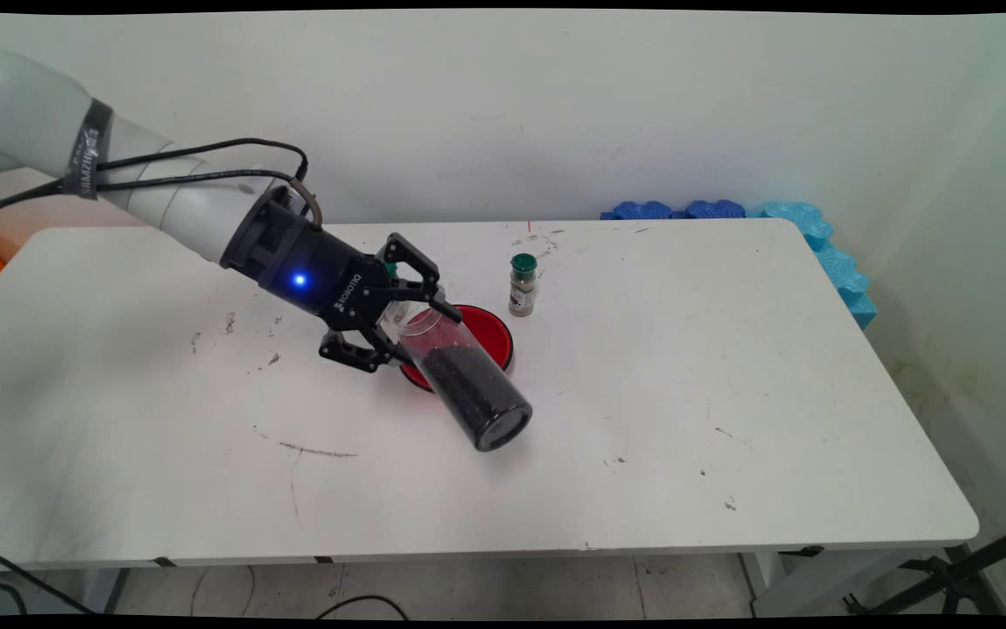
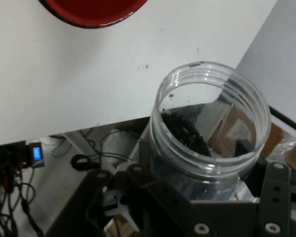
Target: Pour the black seasoning powder in the red bowl
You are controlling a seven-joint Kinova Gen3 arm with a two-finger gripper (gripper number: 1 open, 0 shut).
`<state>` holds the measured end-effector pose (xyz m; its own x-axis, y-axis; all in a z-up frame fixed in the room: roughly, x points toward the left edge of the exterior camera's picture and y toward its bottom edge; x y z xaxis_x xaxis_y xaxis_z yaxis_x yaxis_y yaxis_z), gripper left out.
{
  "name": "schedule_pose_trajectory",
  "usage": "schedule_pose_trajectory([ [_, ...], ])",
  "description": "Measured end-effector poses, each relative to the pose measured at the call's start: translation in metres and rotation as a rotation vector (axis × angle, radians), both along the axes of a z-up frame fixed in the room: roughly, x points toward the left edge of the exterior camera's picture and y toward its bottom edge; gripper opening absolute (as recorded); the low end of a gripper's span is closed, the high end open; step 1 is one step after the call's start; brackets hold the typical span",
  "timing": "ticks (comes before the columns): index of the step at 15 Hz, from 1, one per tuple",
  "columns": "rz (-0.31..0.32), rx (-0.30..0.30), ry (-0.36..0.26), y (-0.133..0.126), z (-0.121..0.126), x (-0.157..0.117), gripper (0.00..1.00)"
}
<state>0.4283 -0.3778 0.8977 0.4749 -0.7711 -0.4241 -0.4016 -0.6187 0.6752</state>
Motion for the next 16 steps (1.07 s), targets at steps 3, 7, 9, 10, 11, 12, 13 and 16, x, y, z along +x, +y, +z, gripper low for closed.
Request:
schedule_pose_trajectory([
  [3,0.048,0.045,0.035,-0.003,-0.005,0.003,0.0],
  [7,0.103,0.102,0.082,-0.008,-0.01,0.005,0.0],
  [9,0.133,0.131,0.109,-0.011,-0.013,0.005,0.0],
  [10,0.148,0.143,0.12,-0.013,-0.014,0.006,0.0],
  [11,0.162,0.157,0.132,-0.015,-0.015,0.006,0.0],
  [12,0.176,0.169,0.144,-0.016,-0.017,0.007,0.0],
  [13,0.188,0.18,0.155,-0.018,-0.018,0.007,0.0],
  [16,0.225,0.21,0.187,-0.023,-0.022,0.009,0.0],
])
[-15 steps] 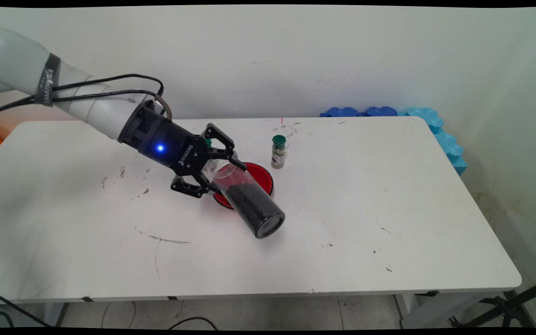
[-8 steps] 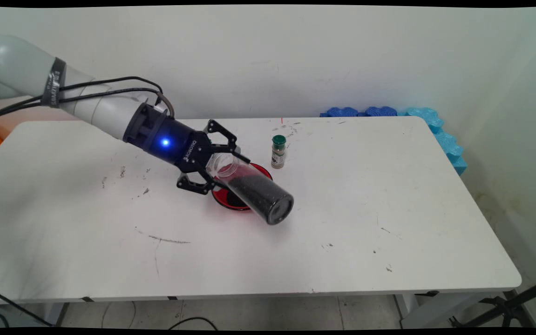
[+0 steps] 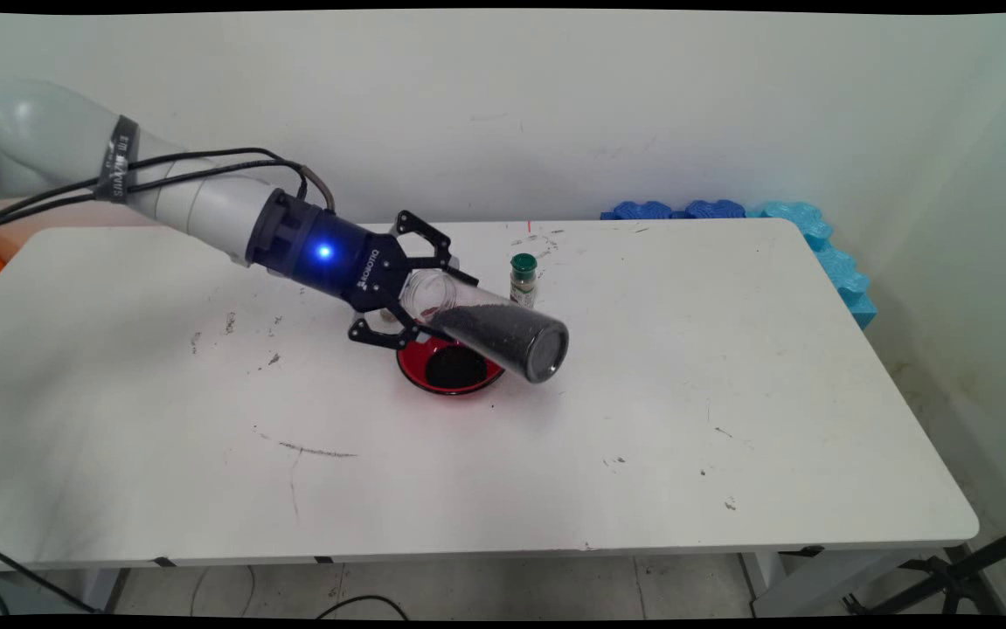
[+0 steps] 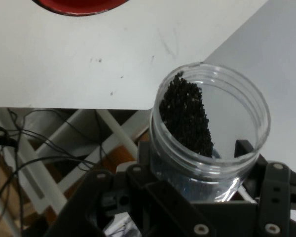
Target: Pour the black seasoning powder in the red bowl
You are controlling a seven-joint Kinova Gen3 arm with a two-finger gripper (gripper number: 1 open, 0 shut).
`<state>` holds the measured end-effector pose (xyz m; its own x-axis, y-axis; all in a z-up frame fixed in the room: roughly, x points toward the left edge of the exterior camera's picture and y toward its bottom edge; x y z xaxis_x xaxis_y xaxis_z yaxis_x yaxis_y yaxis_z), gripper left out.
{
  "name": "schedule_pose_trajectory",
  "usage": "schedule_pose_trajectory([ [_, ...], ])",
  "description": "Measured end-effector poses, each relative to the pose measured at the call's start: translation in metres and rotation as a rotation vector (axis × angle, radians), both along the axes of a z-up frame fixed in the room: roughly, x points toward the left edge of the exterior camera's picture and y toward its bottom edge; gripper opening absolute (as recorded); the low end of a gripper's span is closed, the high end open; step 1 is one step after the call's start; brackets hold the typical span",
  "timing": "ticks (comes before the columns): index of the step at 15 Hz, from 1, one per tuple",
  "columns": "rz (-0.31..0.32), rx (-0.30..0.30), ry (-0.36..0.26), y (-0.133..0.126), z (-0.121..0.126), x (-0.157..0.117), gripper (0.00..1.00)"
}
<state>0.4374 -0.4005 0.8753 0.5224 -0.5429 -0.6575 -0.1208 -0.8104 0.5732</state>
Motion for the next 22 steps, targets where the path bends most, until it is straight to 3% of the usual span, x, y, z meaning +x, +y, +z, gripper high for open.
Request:
schedule_pose_trajectory([
  [12,0.127,0.127,0.092,-0.005,-0.013,0.002,0.0],
  [22,0.186,0.179,0.142,-0.005,-0.017,-0.002,0.0],
])
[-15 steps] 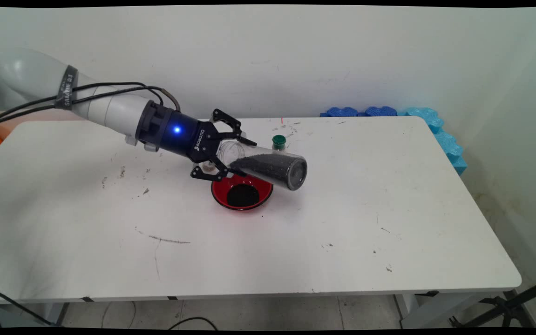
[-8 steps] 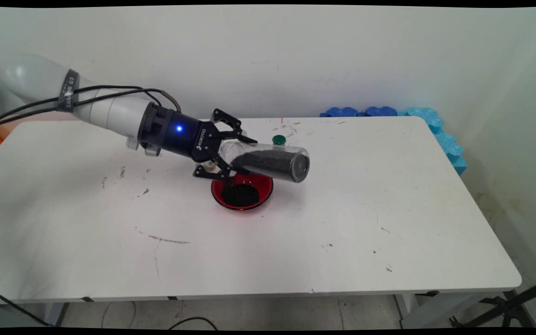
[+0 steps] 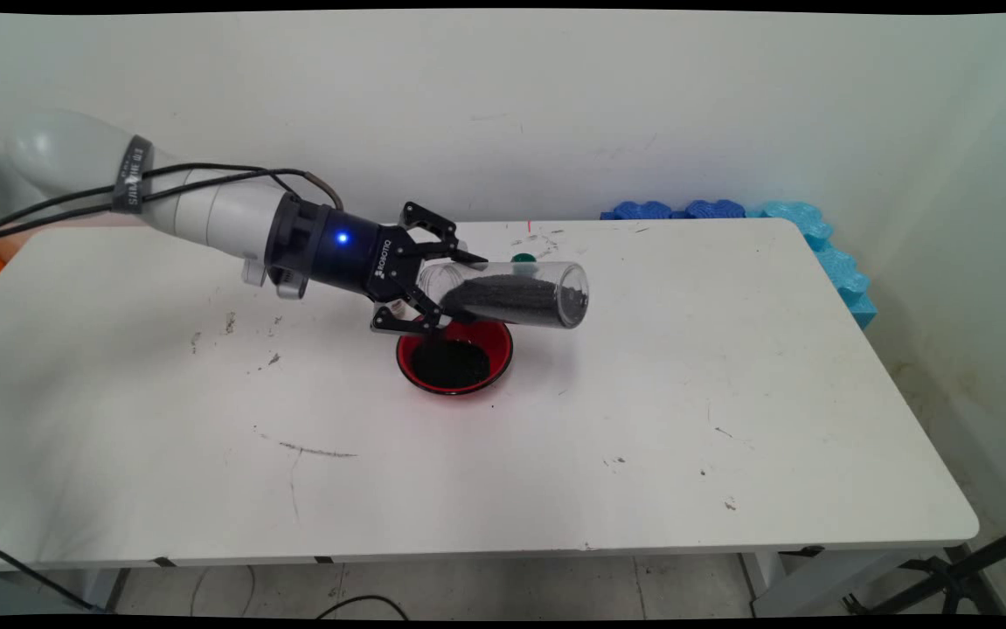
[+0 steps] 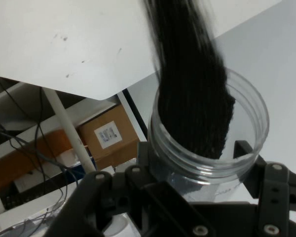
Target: Pour the black seasoning powder in the red bowl
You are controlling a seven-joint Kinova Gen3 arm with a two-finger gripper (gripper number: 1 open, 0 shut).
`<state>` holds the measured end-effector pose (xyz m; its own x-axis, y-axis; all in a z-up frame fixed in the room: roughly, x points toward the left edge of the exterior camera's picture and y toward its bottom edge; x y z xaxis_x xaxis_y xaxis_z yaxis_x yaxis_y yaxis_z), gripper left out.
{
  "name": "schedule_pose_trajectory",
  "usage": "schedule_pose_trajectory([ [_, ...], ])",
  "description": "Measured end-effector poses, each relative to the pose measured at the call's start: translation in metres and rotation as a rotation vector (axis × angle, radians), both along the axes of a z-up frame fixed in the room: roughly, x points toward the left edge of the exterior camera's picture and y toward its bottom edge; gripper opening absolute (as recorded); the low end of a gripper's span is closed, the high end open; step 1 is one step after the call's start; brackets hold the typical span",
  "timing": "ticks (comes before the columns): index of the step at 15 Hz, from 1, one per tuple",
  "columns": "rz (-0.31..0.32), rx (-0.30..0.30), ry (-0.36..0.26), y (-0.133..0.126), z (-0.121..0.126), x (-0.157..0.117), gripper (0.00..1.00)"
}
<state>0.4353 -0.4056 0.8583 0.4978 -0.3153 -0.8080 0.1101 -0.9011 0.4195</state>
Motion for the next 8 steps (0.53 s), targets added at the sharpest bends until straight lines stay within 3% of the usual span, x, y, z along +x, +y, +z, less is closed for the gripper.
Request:
schedule_pose_trajectory([
  [8,0.037,0.02,0.033,-0.0009,-0.0003,-0.0039,0.0],
])
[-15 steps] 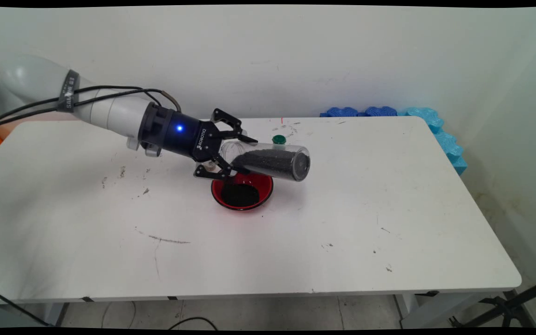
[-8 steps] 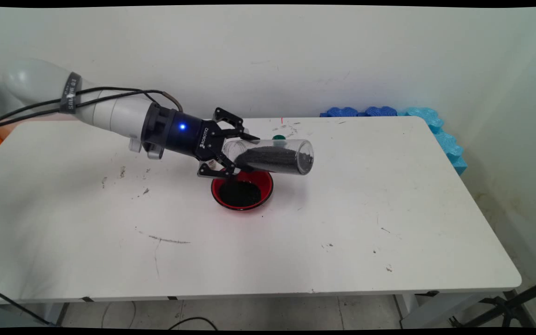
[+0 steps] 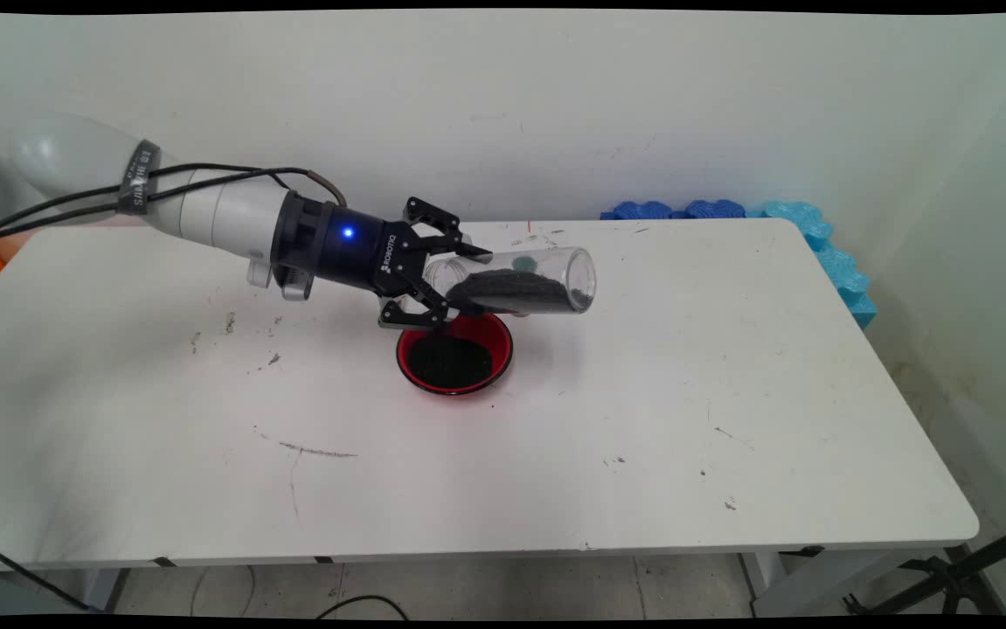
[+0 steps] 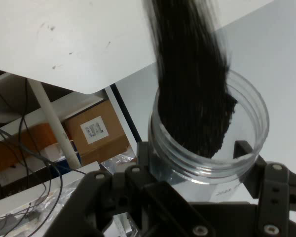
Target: Pour the black seasoning powder in the red bowl
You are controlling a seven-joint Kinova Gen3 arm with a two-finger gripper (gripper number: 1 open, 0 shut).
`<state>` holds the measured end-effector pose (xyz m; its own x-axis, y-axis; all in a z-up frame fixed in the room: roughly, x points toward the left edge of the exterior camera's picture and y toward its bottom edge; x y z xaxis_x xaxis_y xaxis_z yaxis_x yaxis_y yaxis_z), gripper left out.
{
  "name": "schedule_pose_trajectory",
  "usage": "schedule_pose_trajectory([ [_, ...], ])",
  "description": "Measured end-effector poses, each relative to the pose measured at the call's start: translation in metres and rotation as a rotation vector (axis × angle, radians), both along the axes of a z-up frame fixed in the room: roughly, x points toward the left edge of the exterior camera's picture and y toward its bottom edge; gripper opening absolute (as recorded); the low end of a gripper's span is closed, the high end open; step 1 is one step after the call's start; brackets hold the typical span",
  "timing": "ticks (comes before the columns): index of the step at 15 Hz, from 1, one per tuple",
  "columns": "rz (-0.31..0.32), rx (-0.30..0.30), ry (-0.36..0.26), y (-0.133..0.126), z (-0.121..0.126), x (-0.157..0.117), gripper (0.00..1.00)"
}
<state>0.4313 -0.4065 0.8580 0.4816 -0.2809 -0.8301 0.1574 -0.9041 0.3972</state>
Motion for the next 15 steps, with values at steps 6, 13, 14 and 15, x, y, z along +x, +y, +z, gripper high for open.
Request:
schedule_pose_trajectory([
  [6,0.014,0.006,0.017,0.0014,0.001,-0.0025,0.0],
  [13,-0.021,-0.047,-0.02,0.0017,-0.0001,-0.0024,0.0],
  [14,-0.038,-0.069,-0.034,0.0014,-0.0002,-0.0025,0.0],
  [15,-0.056,-0.094,-0.049,0.0011,0.0002,-0.0029,0.0],
])
